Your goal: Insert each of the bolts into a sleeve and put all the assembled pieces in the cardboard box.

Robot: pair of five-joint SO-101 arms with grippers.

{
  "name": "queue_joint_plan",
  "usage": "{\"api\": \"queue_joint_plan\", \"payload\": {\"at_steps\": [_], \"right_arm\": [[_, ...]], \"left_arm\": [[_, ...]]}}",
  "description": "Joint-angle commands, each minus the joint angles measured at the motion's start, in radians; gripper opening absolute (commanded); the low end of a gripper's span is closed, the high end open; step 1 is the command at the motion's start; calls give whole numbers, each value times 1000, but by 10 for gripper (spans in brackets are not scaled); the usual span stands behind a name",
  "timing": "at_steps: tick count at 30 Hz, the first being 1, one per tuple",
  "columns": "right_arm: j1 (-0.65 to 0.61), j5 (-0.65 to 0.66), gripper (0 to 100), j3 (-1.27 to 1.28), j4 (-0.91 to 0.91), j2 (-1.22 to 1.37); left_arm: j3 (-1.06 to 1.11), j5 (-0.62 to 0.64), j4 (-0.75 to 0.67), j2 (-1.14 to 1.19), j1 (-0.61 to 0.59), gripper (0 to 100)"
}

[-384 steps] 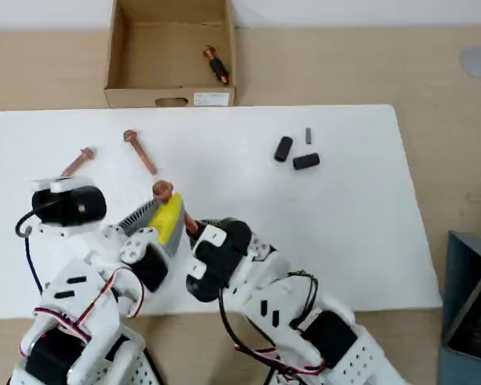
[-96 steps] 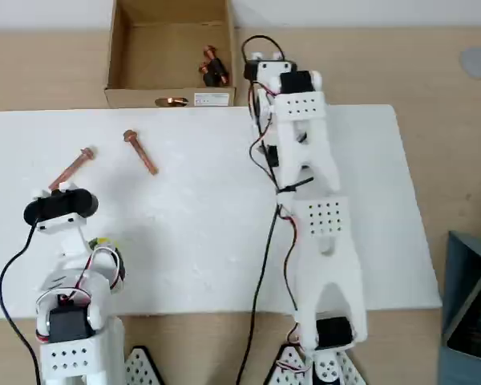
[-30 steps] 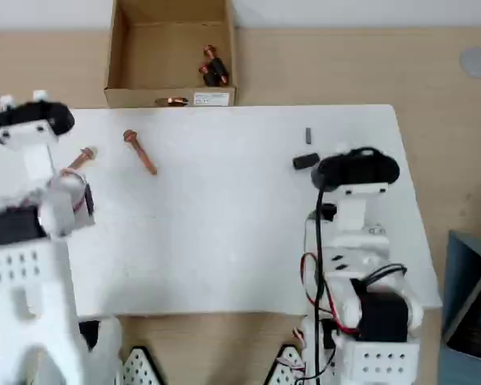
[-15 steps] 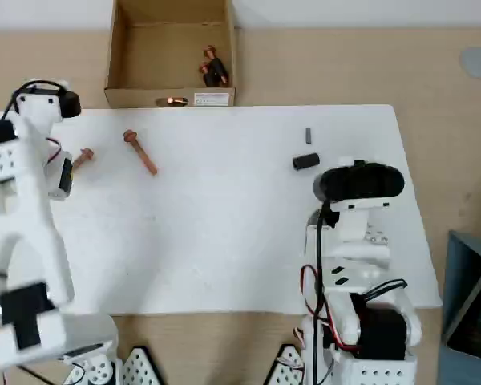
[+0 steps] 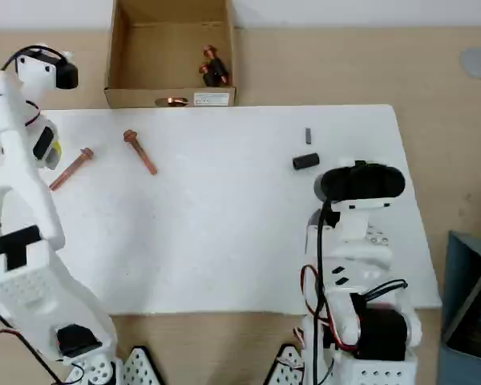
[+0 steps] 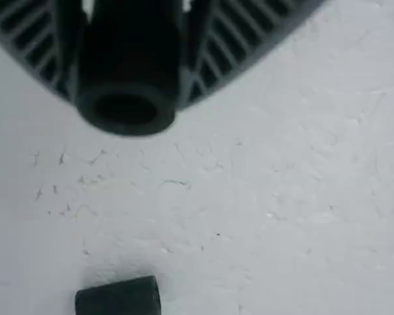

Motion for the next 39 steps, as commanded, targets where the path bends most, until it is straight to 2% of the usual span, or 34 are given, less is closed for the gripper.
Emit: {"api": "queue_joint_plan", "payload": {"at_steps": [1, 9, 21, 39], "right_arm": [[8, 11, 9, 1, -17, -7], [7, 11, 9, 30, -21, -7], [7, 11, 9, 31, -21, -7], [7, 11, 9, 31, -21, -7]], "left_arm": [[-80, -54, 9, 42, -9, 119], [-166, -157, 3, 177, 6, 122], [-473, -170, 8, 453, 74, 122], [-493, -152, 3, 588, 110, 122]]}}
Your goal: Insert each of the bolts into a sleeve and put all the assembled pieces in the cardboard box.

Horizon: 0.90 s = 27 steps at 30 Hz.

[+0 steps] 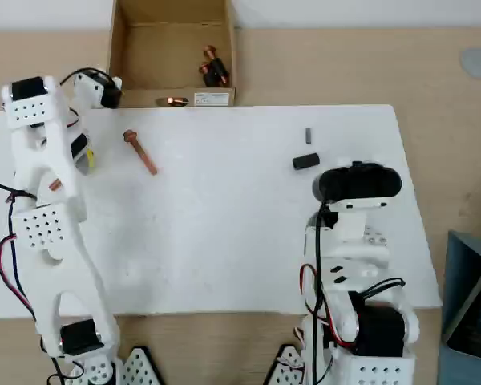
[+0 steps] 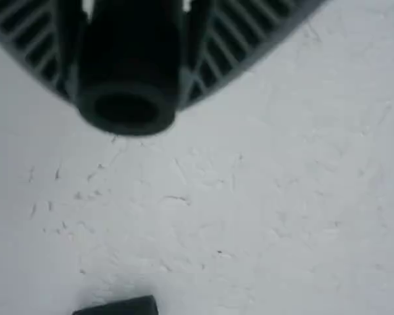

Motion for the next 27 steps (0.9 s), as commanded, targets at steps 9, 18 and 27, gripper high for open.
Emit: {"api": "queue_joint_plan", "payload": {"at_steps": [9, 18, 27], "right_arm": [[7, 11, 9, 1, -20, -7], [7, 6, 9, -19, -15, -8], [5, 9, 9, -104, 29, -8]], "left_arm": [[-121, 44, 5, 76, 18, 43], [-160, 137, 34, 47, 29, 3], [-91, 242, 34, -297, 44, 3]]}}
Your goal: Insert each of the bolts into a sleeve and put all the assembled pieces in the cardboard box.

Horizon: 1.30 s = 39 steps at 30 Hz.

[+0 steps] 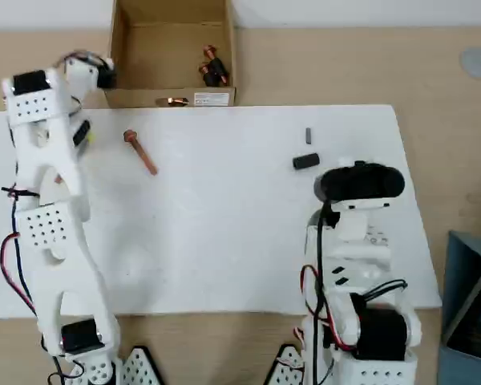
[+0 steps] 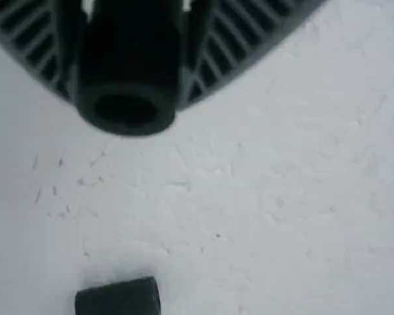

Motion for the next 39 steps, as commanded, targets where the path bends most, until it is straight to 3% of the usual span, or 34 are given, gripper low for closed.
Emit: {"api": "queue_joint_plan", "payload": {"at_steps": [1, 6, 10, 14, 21, 25, 39], "right_arm": [[5, 9, 9, -71, 32, -10], [5, 20, 9, -77, 61, -102], [5, 121, 9, -27, 61, -229], [5, 190, 9, 44, 61, -371], [4, 192, 9, 102, 54, -366], [-1, 192, 9, 139, 28, -372], [-240, 192, 9, 280, -181, -372]], "left_arm": [[75, 23, 11, -266, 25, 3], [356, 164, 11, -585, 69, 3], [565, 305, 11, -846, 117, 3], [787, 348, 9, -1078, 175, 3], [1163, 477, -6, -1392, 253, 3], [1355, 574, -106, -1544, 250, 3], [1942, 824, -516, -2106, 249, 2]]}}
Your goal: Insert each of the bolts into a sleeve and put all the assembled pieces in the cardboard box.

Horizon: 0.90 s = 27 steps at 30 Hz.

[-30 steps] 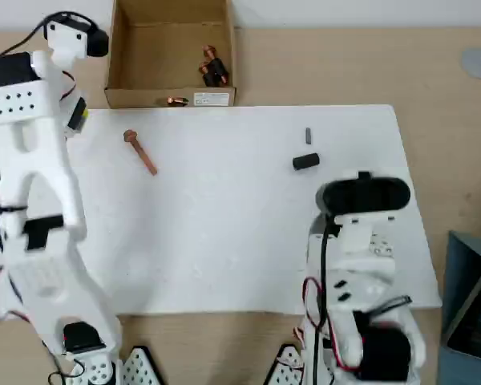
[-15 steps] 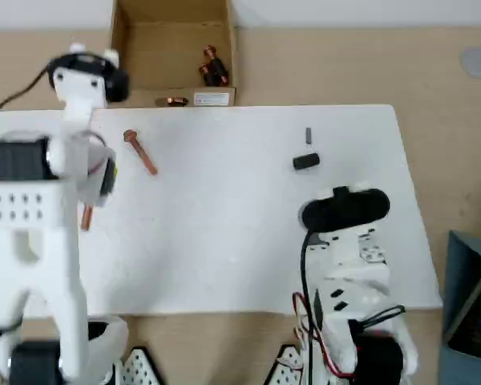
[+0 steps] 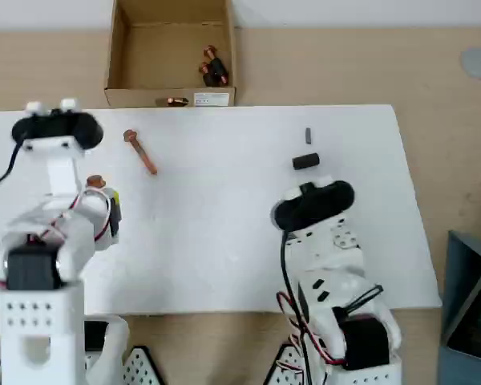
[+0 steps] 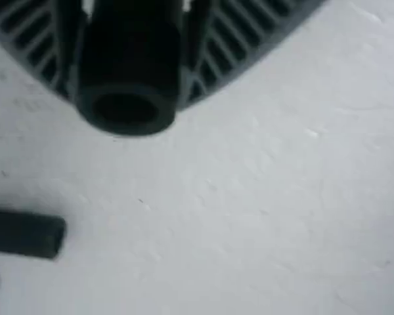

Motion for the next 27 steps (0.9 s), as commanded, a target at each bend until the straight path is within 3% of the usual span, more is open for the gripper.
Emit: {"api": "queue_joint_plan", "payload": {"at_steps": [1, 8, 15, 19, 21, 27], "right_arm": [[-59, 11, 9, 16, -55, -114], [-236, 11, 9, 41, -71, -117], [-390, -63, 9, 38, -71, -120], [-481, -64, 9, 38, -71, -120], [-529, -64, 9, 39, -72, -120], [-644, -58, 9, 41, -135, -120]], "left_arm": [[106, 63, -97, -154, 6, 2], [276, 282, -176, -466, 15, 2], [402, 307, -178, -731, 17, 2], [381, 316, -178, -719, 17, 2], [365, 379, -178, -722, 23, 2], [318, 606, -178, -723, 209, 2]]}}
